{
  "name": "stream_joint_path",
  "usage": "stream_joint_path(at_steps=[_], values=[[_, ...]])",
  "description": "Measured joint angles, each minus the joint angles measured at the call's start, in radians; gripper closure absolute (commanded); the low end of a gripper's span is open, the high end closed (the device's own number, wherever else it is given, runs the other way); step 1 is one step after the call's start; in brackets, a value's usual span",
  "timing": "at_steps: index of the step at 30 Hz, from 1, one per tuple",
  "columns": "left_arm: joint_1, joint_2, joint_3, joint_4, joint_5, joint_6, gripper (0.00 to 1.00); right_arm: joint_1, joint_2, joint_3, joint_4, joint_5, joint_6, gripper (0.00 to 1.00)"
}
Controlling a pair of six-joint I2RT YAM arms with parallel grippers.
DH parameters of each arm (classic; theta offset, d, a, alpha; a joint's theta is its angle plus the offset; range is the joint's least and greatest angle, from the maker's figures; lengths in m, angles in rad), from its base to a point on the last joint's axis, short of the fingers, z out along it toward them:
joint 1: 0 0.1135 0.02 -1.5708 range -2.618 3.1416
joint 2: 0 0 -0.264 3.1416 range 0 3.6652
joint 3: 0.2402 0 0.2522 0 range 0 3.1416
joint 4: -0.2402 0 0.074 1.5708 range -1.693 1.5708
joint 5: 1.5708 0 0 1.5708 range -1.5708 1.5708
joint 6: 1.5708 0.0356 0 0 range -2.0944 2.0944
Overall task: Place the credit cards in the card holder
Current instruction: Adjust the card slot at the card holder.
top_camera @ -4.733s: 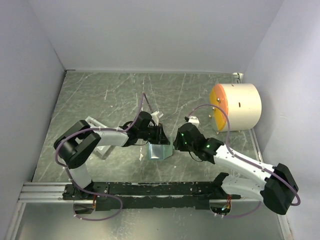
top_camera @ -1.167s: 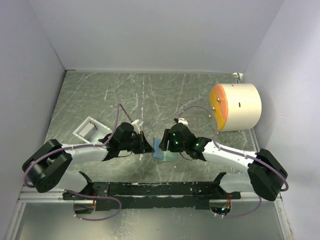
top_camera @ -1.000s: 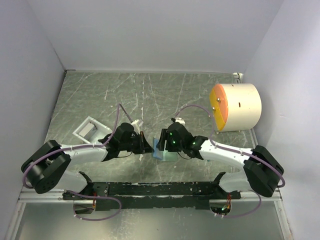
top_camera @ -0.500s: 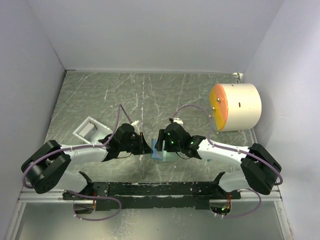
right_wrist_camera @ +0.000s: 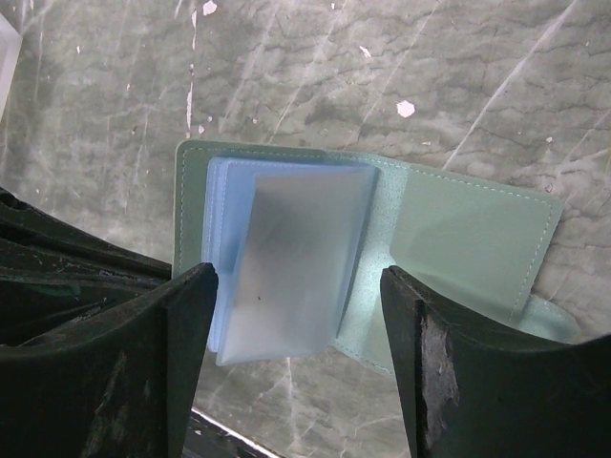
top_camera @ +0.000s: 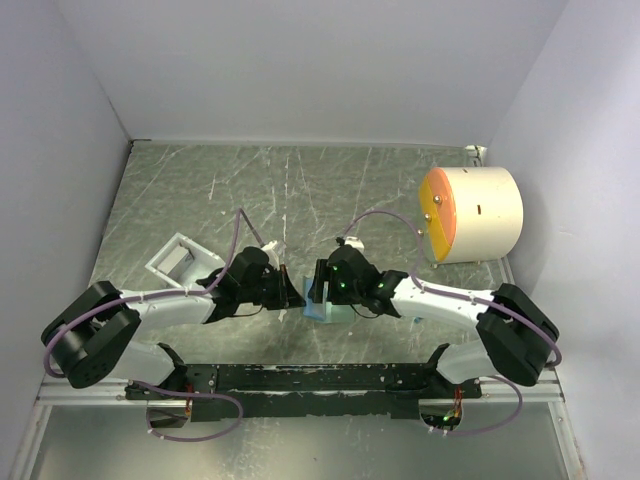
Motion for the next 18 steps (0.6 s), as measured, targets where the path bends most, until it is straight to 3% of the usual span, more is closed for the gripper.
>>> stream_joint_path(at_steps=[11,18], values=[[-0.005,-0.013,0.0,-0.021,-0.02,0.0,0.93,0.002,0.011,0.001,-0.068,0.076,-0.02,0.34],[-0.005,-0.047,0.0,-0.047,-0.037,0.001,0.93,0.002,-0.021,-0.002,-0.204,0.204,-0.031,0.52]])
